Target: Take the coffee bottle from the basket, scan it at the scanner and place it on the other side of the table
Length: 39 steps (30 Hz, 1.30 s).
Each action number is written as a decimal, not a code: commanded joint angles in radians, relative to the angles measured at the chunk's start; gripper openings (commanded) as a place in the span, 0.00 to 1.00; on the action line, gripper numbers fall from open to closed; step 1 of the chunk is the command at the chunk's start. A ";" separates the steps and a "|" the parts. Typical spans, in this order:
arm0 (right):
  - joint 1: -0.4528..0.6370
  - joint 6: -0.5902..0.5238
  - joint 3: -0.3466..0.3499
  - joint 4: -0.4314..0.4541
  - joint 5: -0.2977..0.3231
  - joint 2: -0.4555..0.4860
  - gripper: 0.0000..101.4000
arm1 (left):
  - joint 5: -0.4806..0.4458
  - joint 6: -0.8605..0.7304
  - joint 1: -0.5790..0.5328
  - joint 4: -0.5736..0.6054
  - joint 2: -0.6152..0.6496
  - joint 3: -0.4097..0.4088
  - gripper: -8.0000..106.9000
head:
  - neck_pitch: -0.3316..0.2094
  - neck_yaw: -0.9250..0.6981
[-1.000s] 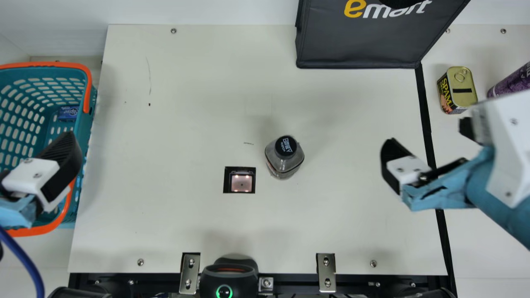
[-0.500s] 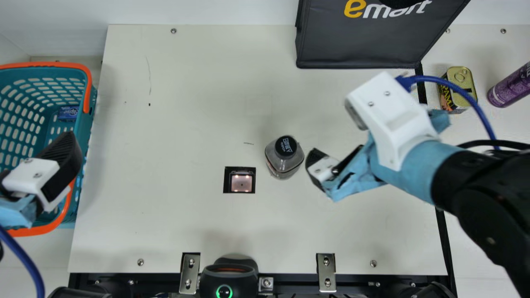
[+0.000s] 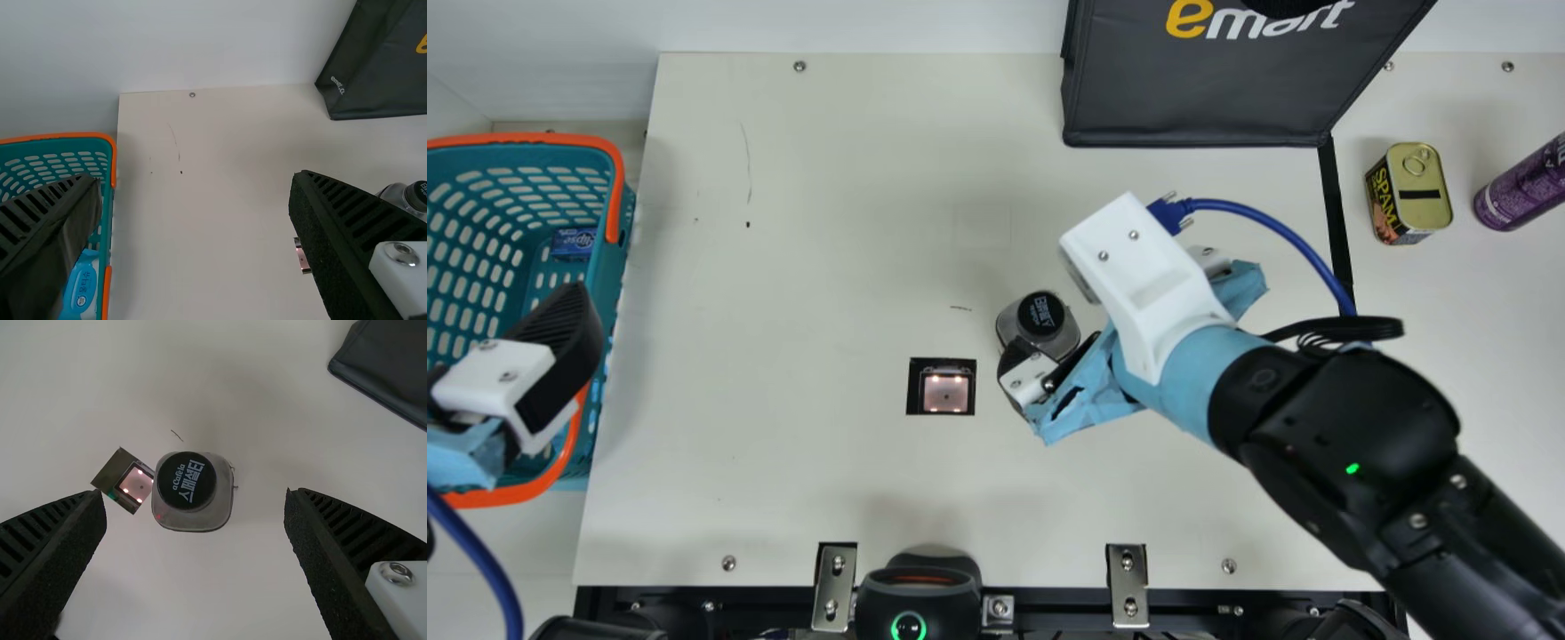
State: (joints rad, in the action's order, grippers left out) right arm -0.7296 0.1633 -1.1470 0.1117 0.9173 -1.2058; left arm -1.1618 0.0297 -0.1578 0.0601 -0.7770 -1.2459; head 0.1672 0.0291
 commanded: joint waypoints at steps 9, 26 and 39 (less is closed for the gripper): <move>-0.092 0.215 0.146 0.181 -0.213 -0.013 0.94 | 0.000 0.000 0.000 0.000 0.000 0.000 0.85 | -0.029 -0.002; -0.133 0.484 0.250 0.391 -0.371 -0.082 0.54 | 0.000 0.000 0.000 0.000 0.000 0.000 0.85 | -0.029 -0.002; -0.162 0.548 0.188 0.434 -0.313 -0.070 0.00 | 0.000 0.000 0.000 0.000 0.000 0.000 0.85 | -0.029 -0.002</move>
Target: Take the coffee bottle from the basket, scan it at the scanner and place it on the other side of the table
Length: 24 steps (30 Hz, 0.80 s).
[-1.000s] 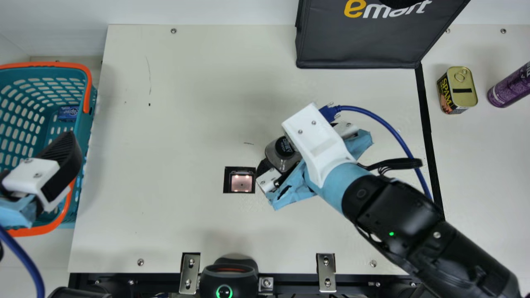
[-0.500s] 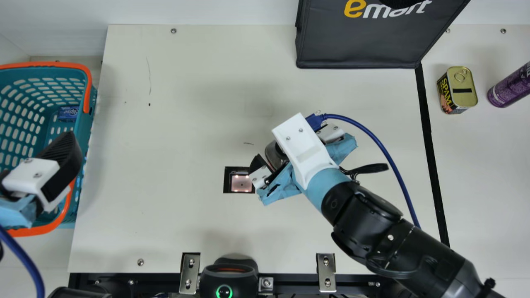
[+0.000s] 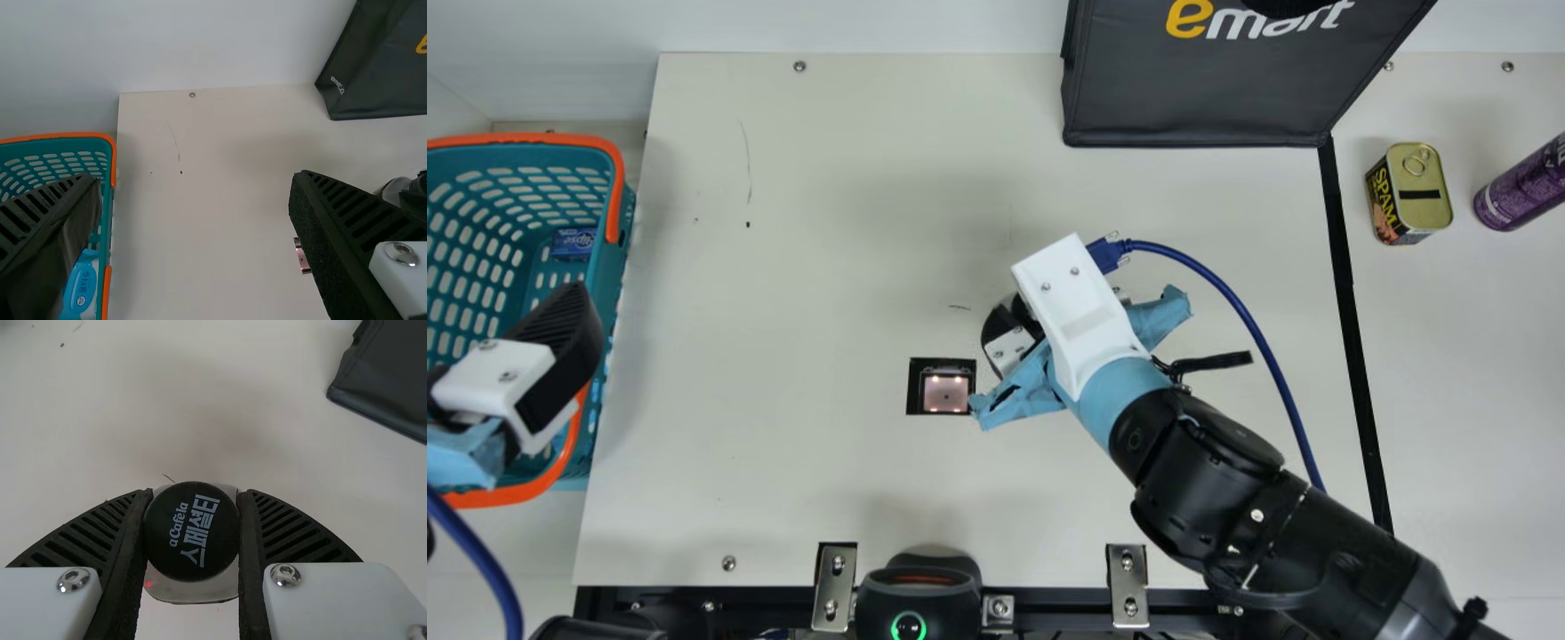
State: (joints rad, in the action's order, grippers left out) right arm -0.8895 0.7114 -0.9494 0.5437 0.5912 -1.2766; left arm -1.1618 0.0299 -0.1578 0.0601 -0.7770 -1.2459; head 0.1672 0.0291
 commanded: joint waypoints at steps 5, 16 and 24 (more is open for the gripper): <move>-0.017 -0.009 -0.058 -0.009 0.065 0.006 0.00 | 0.000 0.000 0.000 0.000 0.000 0.000 0.85 | -0.029 0.045; 0.158 -0.139 -0.072 -0.157 0.113 0.068 0.00 | 0.000 0.000 0.000 0.000 0.000 0.000 0.85 | -0.029 0.302; 0.446 -0.348 -0.040 -0.340 0.139 0.157 0.00 | 0.000 0.000 0.000 0.000 0.000 0.000 0.85 | -0.029 0.347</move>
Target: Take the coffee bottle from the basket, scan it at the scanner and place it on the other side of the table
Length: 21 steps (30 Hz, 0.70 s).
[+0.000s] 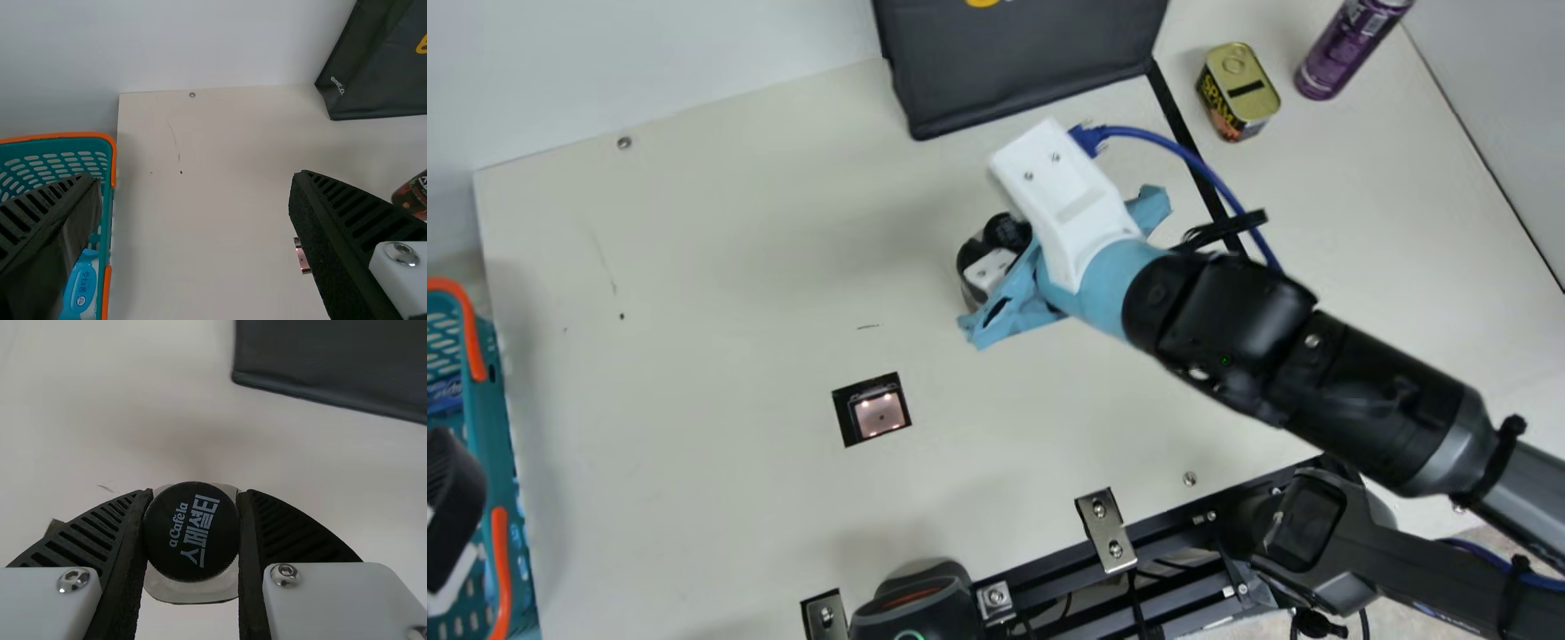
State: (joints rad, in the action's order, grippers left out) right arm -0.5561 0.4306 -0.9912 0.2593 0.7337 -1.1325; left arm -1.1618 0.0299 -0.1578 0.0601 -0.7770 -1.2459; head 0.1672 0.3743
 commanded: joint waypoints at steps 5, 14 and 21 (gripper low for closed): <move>0.323 -0.221 0.010 -0.174 0.020 0.051 0.00 | 0.000 0.000 0.000 0.000 0.000 0.000 0.85 | -0.029 0.002; 0.717 -0.520 -0.002 -0.374 0.050 0.048 0.00 | 0.000 0.000 0.000 0.000 0.000 0.000 0.85 | -0.029 0.002; 0.996 -0.745 -0.042 -0.506 0.056 -0.017 0.00 | 0.000 0.000 0.000 0.000 0.000 0.000 0.85 | -0.029 0.002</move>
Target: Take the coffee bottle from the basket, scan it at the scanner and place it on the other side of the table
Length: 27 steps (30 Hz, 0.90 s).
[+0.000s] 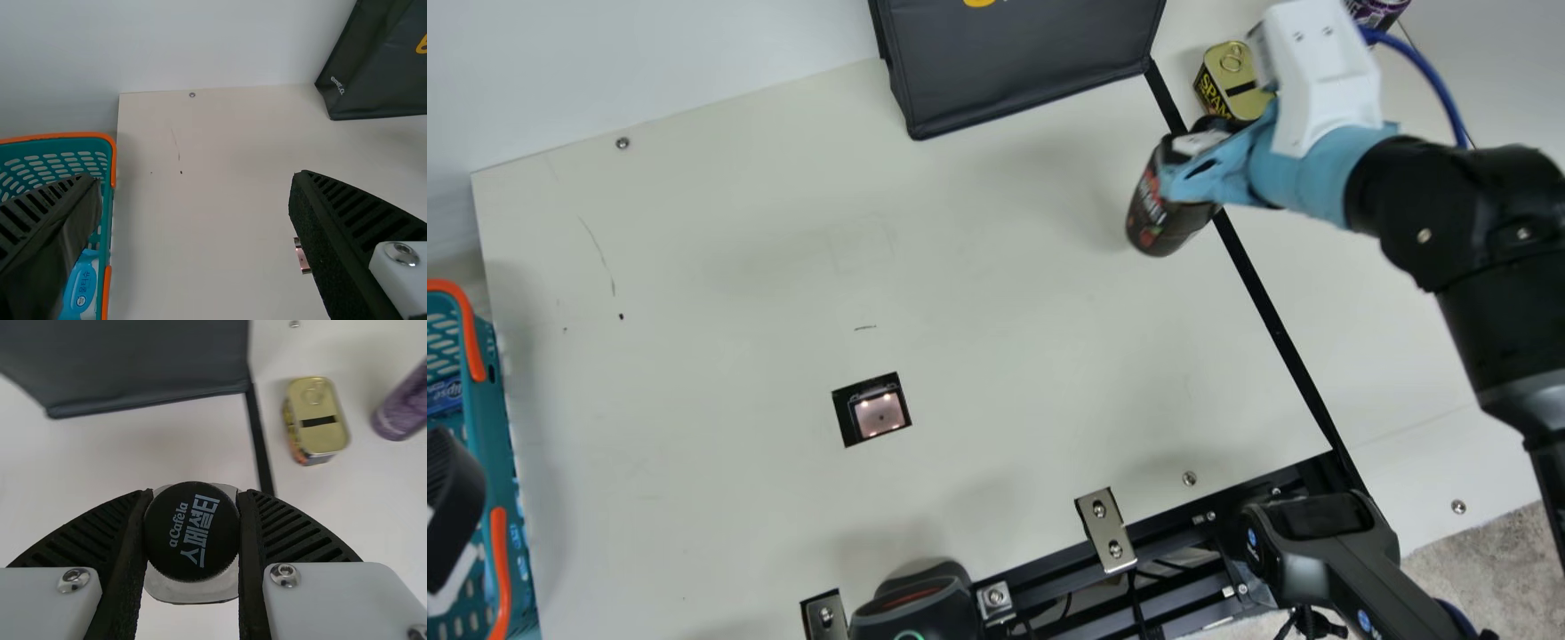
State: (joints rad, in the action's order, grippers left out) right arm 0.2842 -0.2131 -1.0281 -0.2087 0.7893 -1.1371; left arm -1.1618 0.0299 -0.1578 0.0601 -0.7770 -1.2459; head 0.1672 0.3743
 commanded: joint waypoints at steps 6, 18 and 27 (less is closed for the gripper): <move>0.341 -0.256 -0.055 -0.115 -0.010 -0.092 0.00 | 0.000 0.000 0.000 0.000 0.000 0.000 0.85 | -0.029 0.002; 0.531 -0.406 -0.139 -0.168 -0.052 -0.230 0.00 | 0.000 0.000 0.000 0.000 0.000 0.000 0.85 | -0.029 0.002; 0.566 -0.421 -0.178 -0.156 -0.108 -0.323 0.00 | 0.000 0.000 0.000 0.000 0.000 0.000 0.85 | -0.029 0.002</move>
State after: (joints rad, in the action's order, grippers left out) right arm 0.8486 -0.6357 -1.2049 -0.3689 0.6897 -1.4498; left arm -1.1618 0.0299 -0.1578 0.0601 -0.7770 -1.2459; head 0.1672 0.3743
